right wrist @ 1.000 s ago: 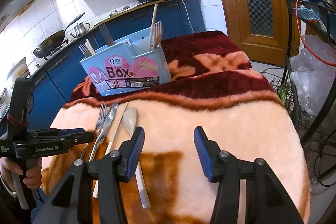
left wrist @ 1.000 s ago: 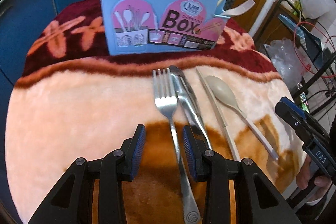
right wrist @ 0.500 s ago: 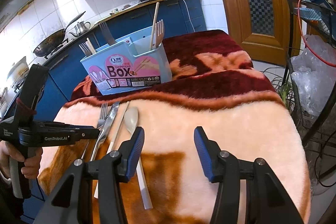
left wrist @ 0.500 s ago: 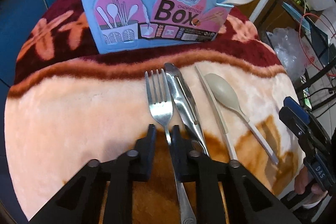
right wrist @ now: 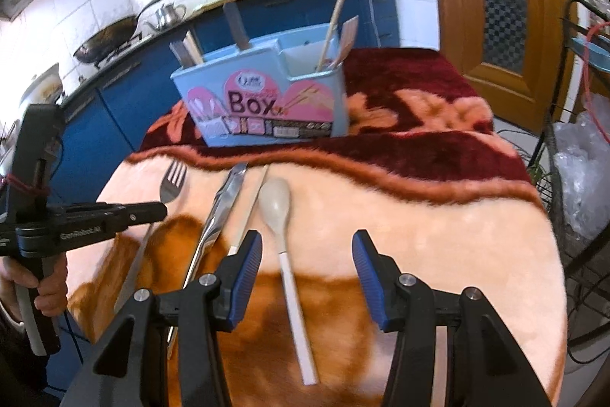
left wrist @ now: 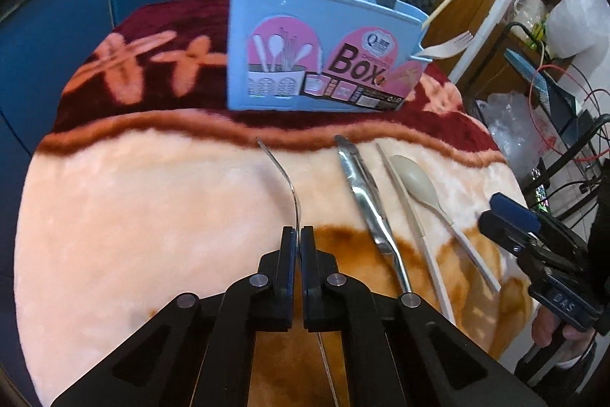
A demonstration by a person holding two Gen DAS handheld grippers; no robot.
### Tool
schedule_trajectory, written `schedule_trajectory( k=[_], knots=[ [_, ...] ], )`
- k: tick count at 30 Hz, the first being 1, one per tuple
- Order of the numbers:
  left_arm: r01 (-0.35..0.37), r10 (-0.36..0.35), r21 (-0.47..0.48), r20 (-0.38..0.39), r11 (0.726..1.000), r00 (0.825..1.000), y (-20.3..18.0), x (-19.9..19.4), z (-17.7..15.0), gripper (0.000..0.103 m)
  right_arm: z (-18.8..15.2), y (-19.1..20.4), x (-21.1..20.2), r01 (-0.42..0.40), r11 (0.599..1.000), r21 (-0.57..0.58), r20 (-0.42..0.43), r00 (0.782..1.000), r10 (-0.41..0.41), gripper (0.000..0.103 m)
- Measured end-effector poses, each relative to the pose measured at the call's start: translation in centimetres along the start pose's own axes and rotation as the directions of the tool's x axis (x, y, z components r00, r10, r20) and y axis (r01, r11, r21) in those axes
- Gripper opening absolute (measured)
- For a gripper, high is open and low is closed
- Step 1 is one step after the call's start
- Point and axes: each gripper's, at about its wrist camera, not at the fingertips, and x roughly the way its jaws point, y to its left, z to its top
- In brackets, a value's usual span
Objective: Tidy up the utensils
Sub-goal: 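Lift the steel fork with the left tool while the right tool grasps the white plastic spoon, then carry the fork and spoon over the box and open both tools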
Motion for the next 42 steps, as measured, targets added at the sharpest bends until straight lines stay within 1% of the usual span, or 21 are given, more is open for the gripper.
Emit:
schedule_trajectory(
  k=[2, 4, 7, 9, 11, 15, 16, 17, 19, 21, 22, 24, 27, 28, 30, 34, 37, 38, 40, 41, 42],
  knots=[
    [0.021, -0.021, -0.007, 0.017, 1.0, 1.0, 0.4, -0.5, -0.1, 0.002, 0.3, 0.5, 0.6, -0.01, 1.0, -0.022, -0.031, 0.999, 0.009, 0.053],
    [0.039, -0.038, -0.013, 0.053, 0.999, 0.998, 0.8, -1.1, -0.2, 0.002, 0.5, 1.0, 1.4, -0.022, 0.999, -0.046, -0.07, 0.997, 0.019, 0.053],
    [0.048, -0.046, -0.015, 0.116, 0.999, 0.992, 1.2, -2.2, -0.1, 0.001, 0.7, 1.4, 2.5, -0.007, 0.996, -0.088, -0.121, 0.993, -0.003, 0.053],
    [0.051, -0.048, -0.01, 0.164, 0.999, 0.985, 1.2, -2.9, 0.0, 0.001, 0.9, 1.6, 3.1, 0.022, 0.994, -0.109, -0.14, 0.989, -0.037, 0.049],
    [0.052, -0.05, -0.006, 0.201, 0.999, 0.978, 1.3, -3.4, 0.3, 0.001, 1.1, 1.8, 3.8, 0.043, 0.99, -0.136, -0.163, 0.984, -0.065, 0.042],
    [0.05, -0.049, 0.002, 0.261, 0.999, 0.964, 1.5, -4.3, 0.8, 0.001, 1.6, 2.1, 4.7, 0.042, 0.987, -0.157, -0.193, 0.979, -0.072, 0.039],
    [0.053, -0.052, 0.005, 0.285, 0.999, 0.957, 1.5, -4.6, 1.0, 0.001, 1.8, 2.3, 5.0, 0.038, 0.986, -0.162, -0.199, 0.977, -0.071, 0.039],
    [0.054, -0.053, 0.006, 0.298, 0.999, 0.953, 1.5, -4.8, 1.0, 0.001, 1.9, 2.4, 5.3, 0.037, 0.985, -0.166, -0.202, 0.977, -0.071, 0.039],
    [0.044, -0.045, 0.01, 0.345, 0.999, 0.938, 1.4, -5.5, 1.4, 0.001, 2.1, 2.8, 5.8, 0.04, 0.983, -0.18, -0.202, 0.976, -0.077, 0.039],
    [0.038, -0.039, 0.01, 0.374, 0.999, 0.927, 1.4, -6.0, 1.6, 0.001, 2.2, 3.2, 6.1, 0.05, 0.978, -0.201, -0.195, 0.977, -0.09, 0.039],
    [0.039, -0.039, 0.009, 0.384, 0.999, 0.922, 1.4, -6.3, 1.8, 0.001, 2.2, 3.3, 6.2, 0.054, 0.977, -0.208, -0.192, 0.977, -0.095, 0.036],
    [0.044, -0.042, 0.005, 0.407, 0.999, 0.912, 1.5, -6.7, 2.1, 0.001, 2.3, 3.2, 6.2, 0.06, 0.979, -0.197, -0.174, 0.98, -0.095, 0.024],
    [0.033, -0.031, 0.003, 0.444, 0.999, 0.895, 1.4, -7.3, 2.8, 0.001, 2.2, 2.6, 5.8, 0.04, 0.988, -0.148, -0.135, 0.989, -0.061, 0.023],
    [0.027, -0.026, 0.004, 0.462, 1.0, 0.886, 1.4, -7.6, 3.2, 0.001, 2.1, 2.3, 5.6, 0.029, 0.991, -0.129, -0.118, 0.992, -0.045, 0.023],
    [0.02, -0.021, 0.007, 0.484, 1.0, 0.875, 1.3, -8.0, 3.7, 0.001, 2.0, 1.8, 5.0, 0.003, 0.995, -0.098, -0.084, 0.996, -0.012, 0.022],
    [-0.011, 0.001, 0.014, 0.54, 1.0, 0.842, 0.9, -9.4, 5.1, 0.001, 2.0, 1.5, 2.7, -0.033, 0.998, -0.062, 0.035, 0.999, 0.035, 0.021],
    [-0.039, 0.018, 0.021, 0.596, 0.999, 0.802, 0.4, -10.7, 6.7, 0.001, 1.8, 1.2, 1.2, -0.065, 0.997, -0.034, 0.113, 0.991, 0.068, 0.02],
    [-0.048, 0.024, 0.023, 0.609, 0.999, 0.793, 0.2, -10.9, 7.0, 0.001, 1.8, 1.0, 0.8, -0.076, 0.997, -0.024, 0.134, 0.988, 0.079, 0.02],
    [-0.078, 0.046, 0.02, 0.649, 0.997, 0.759, -0.2, -11.6, 8.2, 0.001, 1.6, 0.8, 0.0, -0.099, 0.995, -0.001, 0.177, 0.979, 0.098, 0.018],
    [-0.084, 0.05, 0.02, 0.661, 0.996, 0.749, -0.4, -11.7, 8.5, 0.001, 1.6, 0.5, -0.4, -0.109, 0.994, 0.009, 0.197, 0.975, 0.105, 0.016],
    [-0.098, 0.06, 0.017, 0.68, 0.995, 0.731, -0.5, -11.9, 9.1, 0.001, 1.5, 0.3, -0.6, -0.115, 0.993, 0.016, 0.215, 0.971, 0.108, 0.012]
  ],
)
